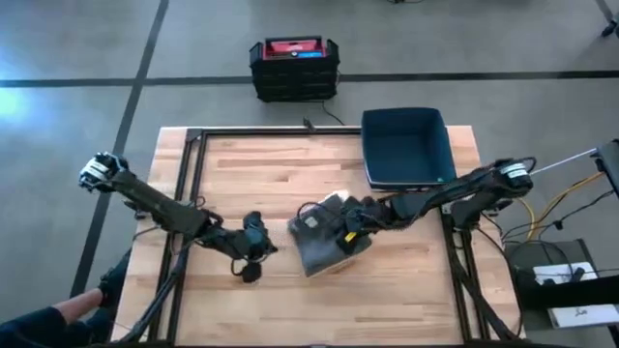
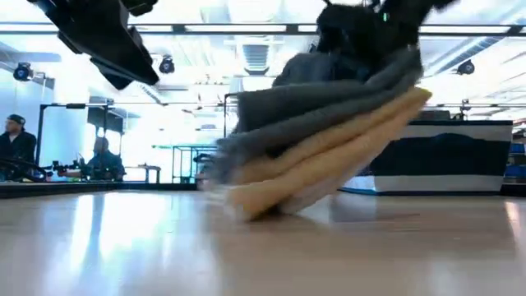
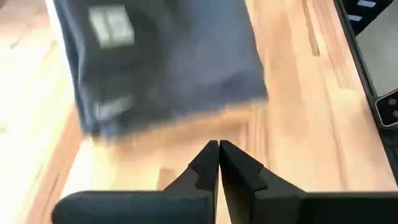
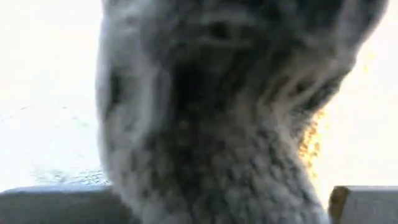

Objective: Fold towel
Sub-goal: Put the stacked folded towels into the blue laundry organizer

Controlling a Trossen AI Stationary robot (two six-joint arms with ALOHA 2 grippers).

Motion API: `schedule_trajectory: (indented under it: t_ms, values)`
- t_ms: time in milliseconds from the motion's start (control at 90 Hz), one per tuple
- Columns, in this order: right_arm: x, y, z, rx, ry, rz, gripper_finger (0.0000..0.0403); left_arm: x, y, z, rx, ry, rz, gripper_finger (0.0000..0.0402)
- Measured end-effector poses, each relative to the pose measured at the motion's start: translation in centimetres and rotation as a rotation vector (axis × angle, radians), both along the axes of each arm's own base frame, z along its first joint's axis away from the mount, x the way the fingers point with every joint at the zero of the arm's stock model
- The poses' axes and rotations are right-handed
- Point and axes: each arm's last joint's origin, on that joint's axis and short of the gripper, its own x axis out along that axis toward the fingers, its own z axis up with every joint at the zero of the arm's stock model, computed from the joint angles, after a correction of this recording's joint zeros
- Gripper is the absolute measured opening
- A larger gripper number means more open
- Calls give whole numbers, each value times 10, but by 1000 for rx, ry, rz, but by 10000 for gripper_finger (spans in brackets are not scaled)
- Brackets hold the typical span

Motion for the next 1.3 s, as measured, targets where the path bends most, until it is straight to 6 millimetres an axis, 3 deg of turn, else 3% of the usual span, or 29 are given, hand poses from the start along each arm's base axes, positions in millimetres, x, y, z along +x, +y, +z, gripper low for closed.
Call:
schedule_trajectory:
  t_ms: [167, 389, 589, 744, 856, 956, 1300]
  values:
    - [-2, -36, 57, -36, 51, -62, 96, -8, 4, 6, -16, -37, 1, 0]
    - [-19, -102, 124, -87, 58, -177, 96, -8, 4, 3, -12, -28, 0, 0]
    - [-52, -153, 166, -120, 79, -286, 96, -5, 1, -4, 1, 5, -2, 0]
    - [-74, -183, 186, -119, 33, -333, 96, -3, 0, -7, 6, 16, -1, 0]
    - [-89, -197, 188, -110, 47, -374, 96, -2, 0, -8, 6, 21, 1, 0]
    - [-101, -208, 174, -74, 119, -402, 96, -2, 0, -8, 5, 20, 1, 0]
    - [-130, -237, 80, 79, 368, -492, 96, -2, 0, -8, 7, 21, 0, 0]
